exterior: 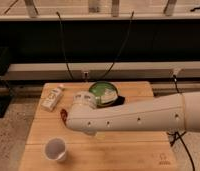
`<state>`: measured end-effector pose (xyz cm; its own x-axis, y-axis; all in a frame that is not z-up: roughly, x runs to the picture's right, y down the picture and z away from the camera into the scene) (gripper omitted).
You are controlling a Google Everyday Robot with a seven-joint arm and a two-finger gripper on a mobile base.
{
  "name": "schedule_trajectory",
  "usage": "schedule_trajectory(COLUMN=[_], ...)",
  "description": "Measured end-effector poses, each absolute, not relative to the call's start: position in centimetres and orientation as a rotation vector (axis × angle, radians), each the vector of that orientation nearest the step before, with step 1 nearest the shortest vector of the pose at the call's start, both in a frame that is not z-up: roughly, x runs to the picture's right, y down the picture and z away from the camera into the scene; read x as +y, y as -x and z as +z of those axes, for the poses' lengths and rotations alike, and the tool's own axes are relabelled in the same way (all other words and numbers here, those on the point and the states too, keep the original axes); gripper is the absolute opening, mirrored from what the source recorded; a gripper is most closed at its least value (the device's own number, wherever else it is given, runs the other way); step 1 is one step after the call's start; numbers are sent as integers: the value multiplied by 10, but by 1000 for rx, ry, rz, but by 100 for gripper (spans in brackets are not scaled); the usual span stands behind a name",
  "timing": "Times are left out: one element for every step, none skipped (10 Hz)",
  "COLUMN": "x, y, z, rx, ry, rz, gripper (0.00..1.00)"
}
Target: Pick up the ceramic cup
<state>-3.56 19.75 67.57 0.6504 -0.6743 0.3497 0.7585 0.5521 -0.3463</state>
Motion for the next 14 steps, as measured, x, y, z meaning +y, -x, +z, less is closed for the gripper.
schedule_trajectory(x=[195,193,192,192,194,196,197,199,203,206,209,215,217,220], y=[40,43,45,48,54,62,71,77,86,94,102,112,117,122], z=[674,670,668,666,662,656,652,649,642,636,631,626,624,621], rx=[-200,-224,-239,-257,-283,-317,-345,-368,-408,-440,-465,-498,-517,-538], ry=[491,492,495,495,497,494,491,487,477,463,452,437,430,421], rz=[-866,-884,-899,-920,-948,-984,-1018,-1047,-1111,-1164,-1209,-1281,-1323,-1368], gripper=[80,80,80,80,80,80,80,80,80,80,80,80,80,80])
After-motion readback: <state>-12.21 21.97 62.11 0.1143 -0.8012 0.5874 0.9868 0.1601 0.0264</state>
